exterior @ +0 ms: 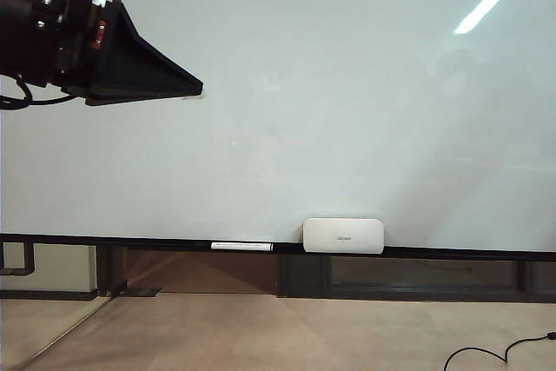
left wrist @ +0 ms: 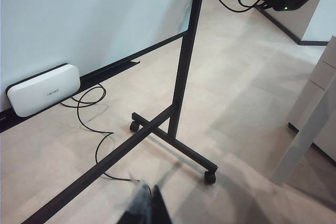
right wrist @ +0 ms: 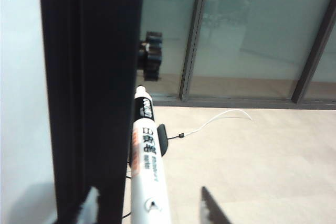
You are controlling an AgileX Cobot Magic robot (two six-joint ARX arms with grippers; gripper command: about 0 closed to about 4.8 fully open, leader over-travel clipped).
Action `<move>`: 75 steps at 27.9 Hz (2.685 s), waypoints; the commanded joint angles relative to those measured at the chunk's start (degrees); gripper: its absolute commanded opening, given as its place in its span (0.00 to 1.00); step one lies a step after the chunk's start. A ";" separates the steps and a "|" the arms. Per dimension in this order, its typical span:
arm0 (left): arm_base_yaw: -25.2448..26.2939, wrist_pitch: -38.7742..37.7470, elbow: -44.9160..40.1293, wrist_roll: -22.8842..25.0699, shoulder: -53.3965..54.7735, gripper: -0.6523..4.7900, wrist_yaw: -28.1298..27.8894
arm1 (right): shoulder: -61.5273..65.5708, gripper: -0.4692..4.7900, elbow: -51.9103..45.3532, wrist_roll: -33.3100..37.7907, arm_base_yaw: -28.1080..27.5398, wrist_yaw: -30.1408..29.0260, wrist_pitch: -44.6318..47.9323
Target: Reach to the right to find the marker pen, pick it up, and write the number 14 on the whiteboard.
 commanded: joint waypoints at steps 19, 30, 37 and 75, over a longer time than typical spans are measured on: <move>-0.07 2.16 0.28 -0.44 -0.09 0.11 0.44 | 1.14 0.30 4.50 -0.13 0.07 -0.04 -4.26; -0.07 2.16 0.28 -1.38 -0.09 0.11 0.42 | 1.11 0.09 4.50 -0.07 0.07 -0.04 -4.26; -0.07 1.92 0.28 -1.73 -0.17 0.11 1.99 | -0.33 0.09 4.00 2.08 0.07 0.17 -5.88; -4.79 -47.43 6.29 -6.36 -56.04 0.11 -32.00 | -56.33 0.09 -40.81 8.09 20.41 7.28 -19.32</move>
